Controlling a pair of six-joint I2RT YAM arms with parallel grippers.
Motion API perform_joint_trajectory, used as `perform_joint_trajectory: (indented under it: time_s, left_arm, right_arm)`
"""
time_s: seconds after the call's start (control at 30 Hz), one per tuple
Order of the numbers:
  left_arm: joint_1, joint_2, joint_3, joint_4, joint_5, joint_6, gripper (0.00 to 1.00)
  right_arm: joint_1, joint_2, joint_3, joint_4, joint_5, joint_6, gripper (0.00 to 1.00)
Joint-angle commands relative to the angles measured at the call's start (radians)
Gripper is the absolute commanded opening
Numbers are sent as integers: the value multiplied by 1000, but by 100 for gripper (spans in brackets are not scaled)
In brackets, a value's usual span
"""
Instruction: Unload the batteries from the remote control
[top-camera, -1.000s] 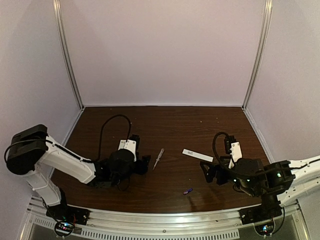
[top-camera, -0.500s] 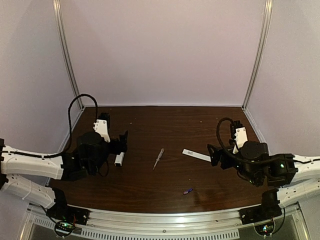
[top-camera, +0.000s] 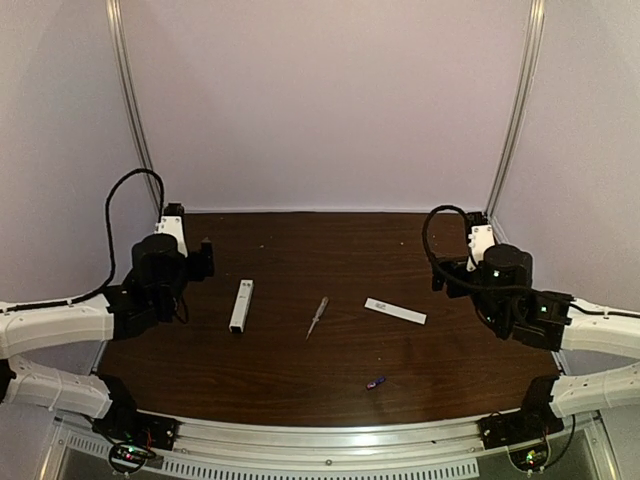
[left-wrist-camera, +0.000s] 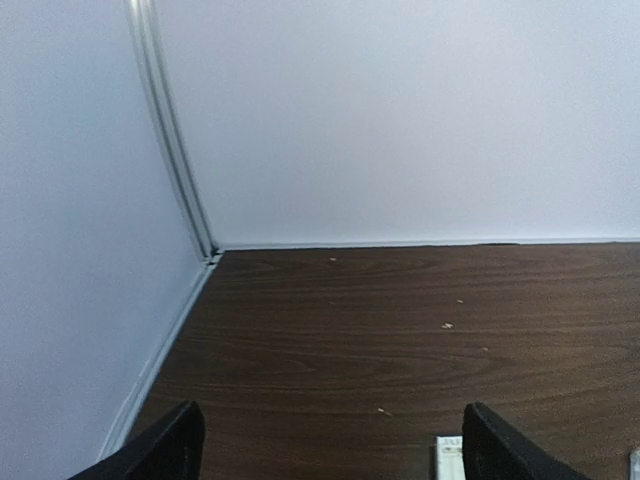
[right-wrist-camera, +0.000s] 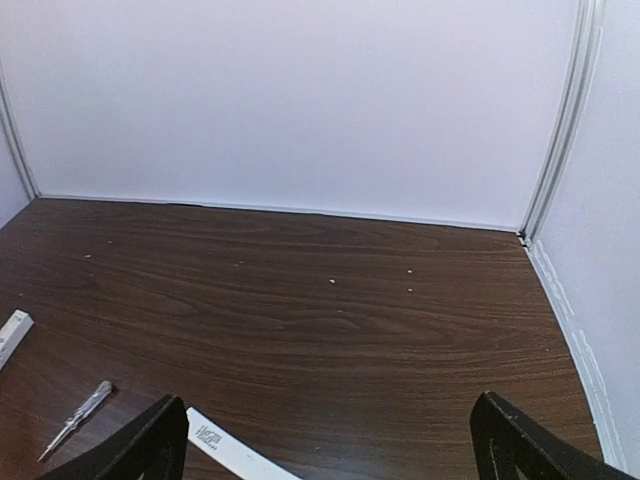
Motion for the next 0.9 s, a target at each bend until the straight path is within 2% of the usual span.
perform_joint_trajectory:
  time_s: [0.0,0.2,0.3,0.43,0.5,0.67,0.73,0.87]
  left_arm:
    - [159,-53,-24,38,-9,57,91]
    - [359,-7,-92,170,8,53,91]
    - [406,31,-161,343,12,159,91]
    - [502,63,-219,415,66,188,91]
    - [539,80,-258,487,104,197,91]
    - [566,125,-303,639,183,239,90]
    - [595,162,-305,682,249,211,90]
    - [613,267,-298,795,285,209,89]
  right_arm:
    - [-108,70,-25,138,-4,-79,100]
    - [-347,227,-16,273,-70,-66,100]
    - [-431,307,-12,321,-120,-62,100]
    - [-488,384,-31,408,-94,-95,100]
    - [-510,402,-18,397,-83,-84,100]
    - [-576,413,-26,449,-128,-124,100]
    - [-593,427,-52,516,-151,-174,100]
    - [-617,486,-154,748,-174,-250,100]
